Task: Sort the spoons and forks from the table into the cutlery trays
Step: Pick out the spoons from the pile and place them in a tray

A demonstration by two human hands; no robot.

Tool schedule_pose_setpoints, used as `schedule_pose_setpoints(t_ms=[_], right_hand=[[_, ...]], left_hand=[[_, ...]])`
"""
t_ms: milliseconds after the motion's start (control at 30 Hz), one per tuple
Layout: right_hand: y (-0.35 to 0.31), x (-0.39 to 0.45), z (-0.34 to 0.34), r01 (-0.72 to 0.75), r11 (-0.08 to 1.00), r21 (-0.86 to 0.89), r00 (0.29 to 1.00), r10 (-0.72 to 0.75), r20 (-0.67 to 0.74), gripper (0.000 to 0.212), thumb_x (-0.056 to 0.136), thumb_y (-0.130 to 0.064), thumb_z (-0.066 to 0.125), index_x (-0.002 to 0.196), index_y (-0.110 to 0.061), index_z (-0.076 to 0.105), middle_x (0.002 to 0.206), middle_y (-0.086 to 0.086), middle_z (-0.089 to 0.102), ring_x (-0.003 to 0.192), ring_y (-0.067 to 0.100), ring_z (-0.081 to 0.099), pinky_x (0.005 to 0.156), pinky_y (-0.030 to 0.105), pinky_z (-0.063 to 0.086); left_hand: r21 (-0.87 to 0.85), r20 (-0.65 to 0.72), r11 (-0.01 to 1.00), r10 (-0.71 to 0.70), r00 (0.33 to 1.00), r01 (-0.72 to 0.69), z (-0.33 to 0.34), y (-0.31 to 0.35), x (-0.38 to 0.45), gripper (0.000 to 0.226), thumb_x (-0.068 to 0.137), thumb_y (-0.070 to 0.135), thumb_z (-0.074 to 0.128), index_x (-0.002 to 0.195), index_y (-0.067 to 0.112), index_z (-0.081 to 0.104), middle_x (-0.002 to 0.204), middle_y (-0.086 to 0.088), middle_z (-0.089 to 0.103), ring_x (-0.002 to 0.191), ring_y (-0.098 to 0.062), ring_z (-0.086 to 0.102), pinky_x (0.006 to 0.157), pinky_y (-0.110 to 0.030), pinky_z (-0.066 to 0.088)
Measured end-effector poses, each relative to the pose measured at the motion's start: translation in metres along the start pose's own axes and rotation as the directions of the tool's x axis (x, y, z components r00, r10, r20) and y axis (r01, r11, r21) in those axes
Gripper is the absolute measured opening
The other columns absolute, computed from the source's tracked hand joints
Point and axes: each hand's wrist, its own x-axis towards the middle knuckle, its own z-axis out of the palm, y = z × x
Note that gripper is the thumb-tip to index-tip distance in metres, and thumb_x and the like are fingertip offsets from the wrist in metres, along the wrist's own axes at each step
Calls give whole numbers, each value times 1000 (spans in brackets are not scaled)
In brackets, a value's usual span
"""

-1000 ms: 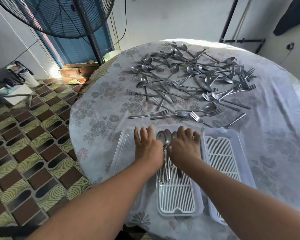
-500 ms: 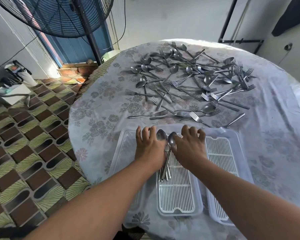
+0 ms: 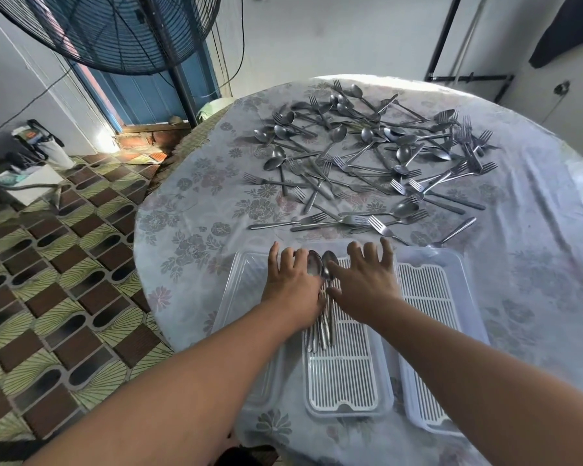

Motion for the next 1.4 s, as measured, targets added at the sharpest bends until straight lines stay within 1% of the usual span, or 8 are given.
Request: schedule_pose_setpoints(t_ms=[200,367,467,667,900,1200,1300,1400], right_hand=[[2,3,-3,-9,1000,27,1000,9,8,59,98,-52,48,154,-49,29,159,13,25,147,39,16,116,66,-20],[5,-1,1,-69,972,226,986,102,-136,34,97,-44,52,131,-45,57,138,6,42,130,33,34,118,56,8],[1,4,-7,-84,948,308,972,145,-182,32,97,-48,51,127,-42,59,131,2,45,123,29,39,107,49,24],[-19,27,-21,-157,782,603,956,274,-106,36,98,-43,54,134,-41,60,134,1,48,125,30,37,107,47,26],[-59,83,-35,-159,483,861,888,452,-90,29,95,-29,63,123,-27,71,111,7,64,114,27,51,103,38,39],[-100,128,-51,-398,171,901,705,686,181,25,98,-32,61,120,-23,69,85,-8,70,78,14,68,76,35,53],[-99,128,-46,-441,157,884,655,729,197,19,100,-25,60,117,-20,66,81,-14,64,60,-8,59,59,15,45],[-93,127,-44,-481,196,855,633,752,184,23,99,-24,60,121,-20,67,89,-7,67,69,1,60,58,14,40]], left_hand=[[80,112,996,-58,992,49,-4,8,12,76,92,43,62,158,23,30,160,-16,11,147,-44,3,107,-61,-31],[-263,-119,962,-114,986,79,-6,3,15,30,100,44,49,120,33,67,144,-8,35,136,-35,22,121,-55,-3],[-389,-298,918,-204,933,76,-9,-9,27,25,98,35,55,116,33,71,130,-5,48,120,-28,29,110,-45,18],[-632,-148,728,-449,881,265,-32,-41,50,22,99,31,53,112,29,71,120,-6,61,115,-33,44,96,-38,39],[-751,-142,652,-318,937,107,-47,-87,85,15,98,27,56,95,20,69,84,1,70,81,-24,63,69,-34,53],[-670,-51,742,-32,998,-10,-42,-152,125,15,95,33,55,92,22,65,87,0,70,82,-25,64,76,-40,57],[-634,-2,773,24,1000,-19,-29,-167,136,16,94,32,54,92,22,66,93,-3,70,85,-27,64,78,-38,56],[-582,18,812,63,998,-41,-16,-169,147,16,94,31,53,93,21,66,94,-4,70,87,-28,63,74,-36,55]])
